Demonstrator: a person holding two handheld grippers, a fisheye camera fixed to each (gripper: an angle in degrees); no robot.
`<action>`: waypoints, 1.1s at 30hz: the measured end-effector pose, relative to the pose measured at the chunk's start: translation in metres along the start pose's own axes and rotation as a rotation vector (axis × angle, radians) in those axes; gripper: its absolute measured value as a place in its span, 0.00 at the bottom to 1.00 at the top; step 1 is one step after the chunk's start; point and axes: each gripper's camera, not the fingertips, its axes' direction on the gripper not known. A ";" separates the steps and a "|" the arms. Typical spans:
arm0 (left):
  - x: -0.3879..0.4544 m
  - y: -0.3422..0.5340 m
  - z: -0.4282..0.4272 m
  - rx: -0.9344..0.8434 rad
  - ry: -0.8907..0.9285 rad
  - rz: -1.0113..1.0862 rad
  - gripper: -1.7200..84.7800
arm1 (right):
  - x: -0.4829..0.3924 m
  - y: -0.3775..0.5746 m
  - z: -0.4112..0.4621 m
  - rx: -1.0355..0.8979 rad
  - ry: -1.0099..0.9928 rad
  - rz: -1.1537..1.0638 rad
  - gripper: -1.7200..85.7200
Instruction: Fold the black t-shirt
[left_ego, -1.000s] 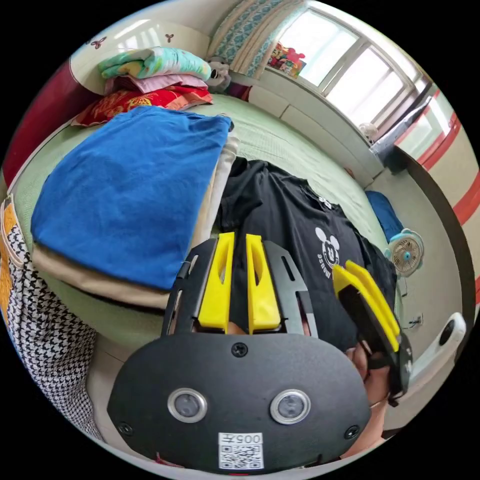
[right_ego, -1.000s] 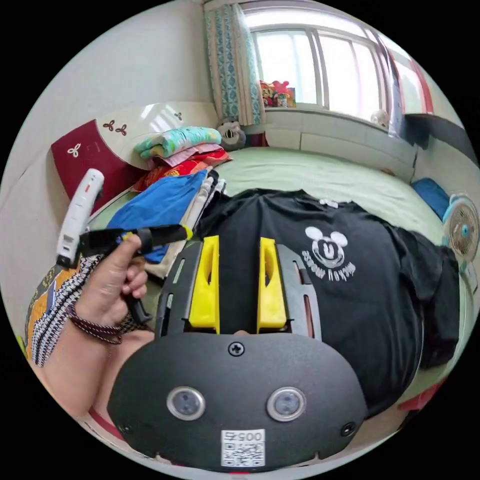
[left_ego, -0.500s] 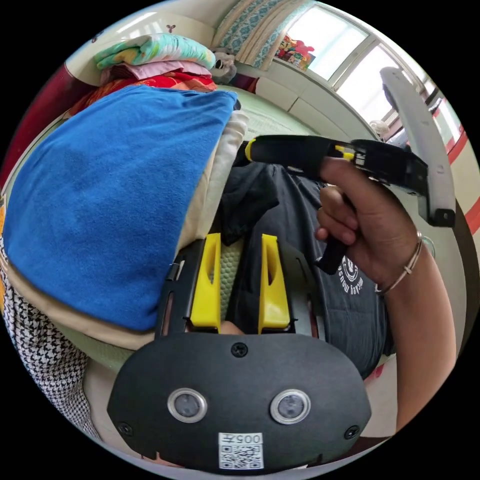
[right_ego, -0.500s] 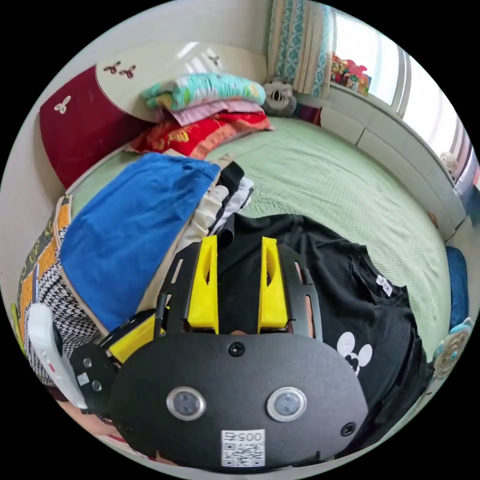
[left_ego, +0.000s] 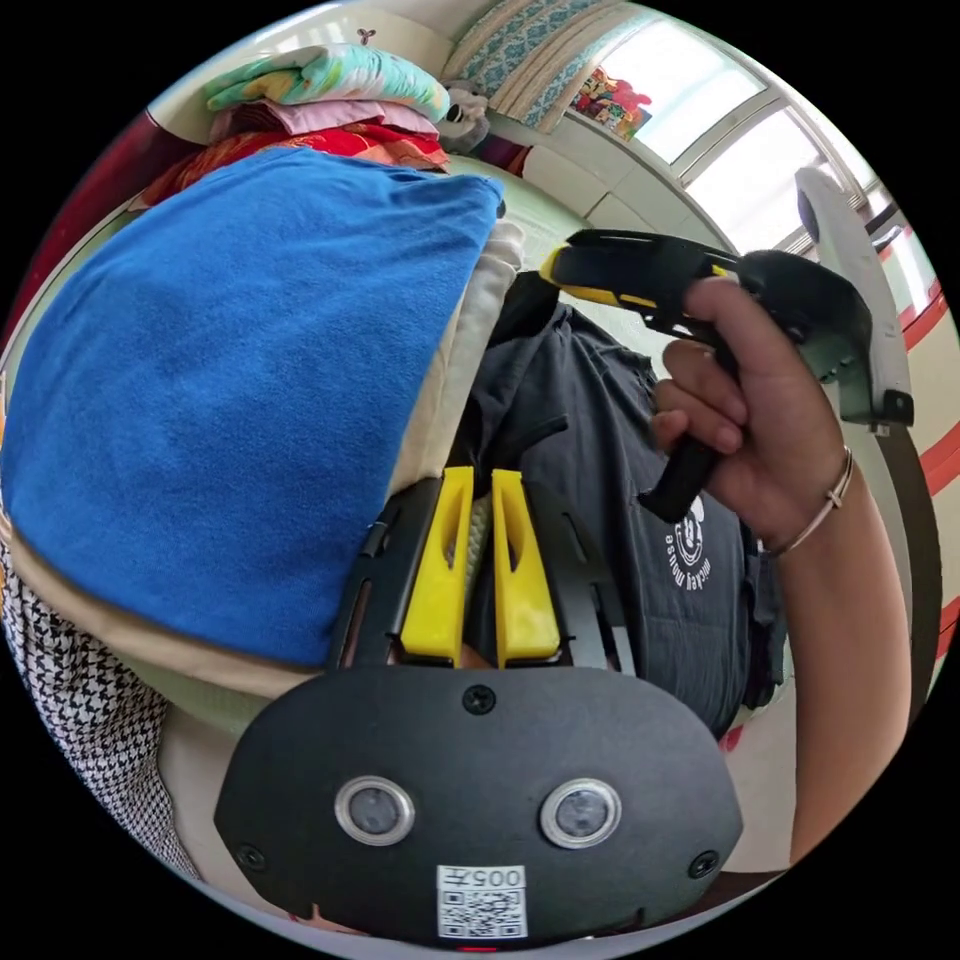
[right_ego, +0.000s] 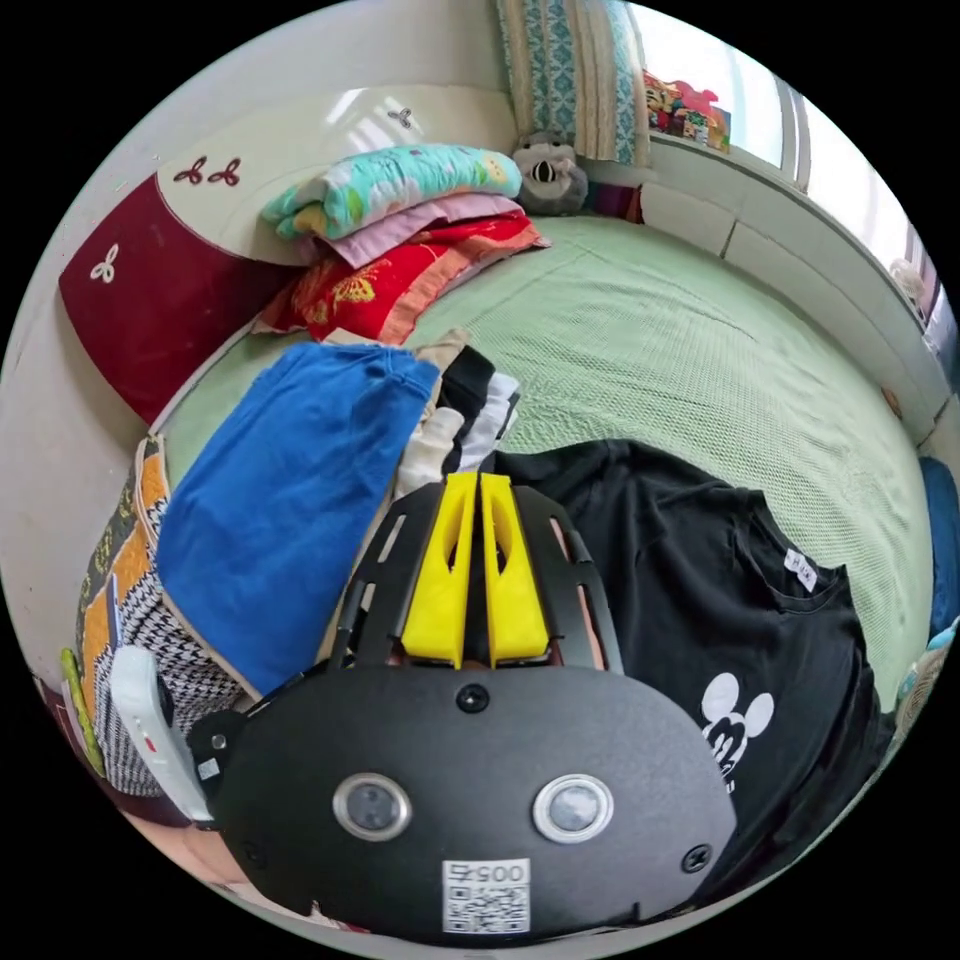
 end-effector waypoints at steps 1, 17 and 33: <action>0.000 0.000 -0.002 0.003 -0.001 0.002 0.08 | 0.006 -0.004 -0.006 0.020 -0.011 0.014 0.01; 0.010 0.014 -0.078 0.413 0.018 0.168 0.08 | 0.040 -0.081 -0.071 0.123 0.020 -0.017 0.01; 0.036 -0.010 -0.041 0.261 0.146 0.246 0.08 | 0.190 -0.014 -0.045 -0.074 0.259 0.240 0.07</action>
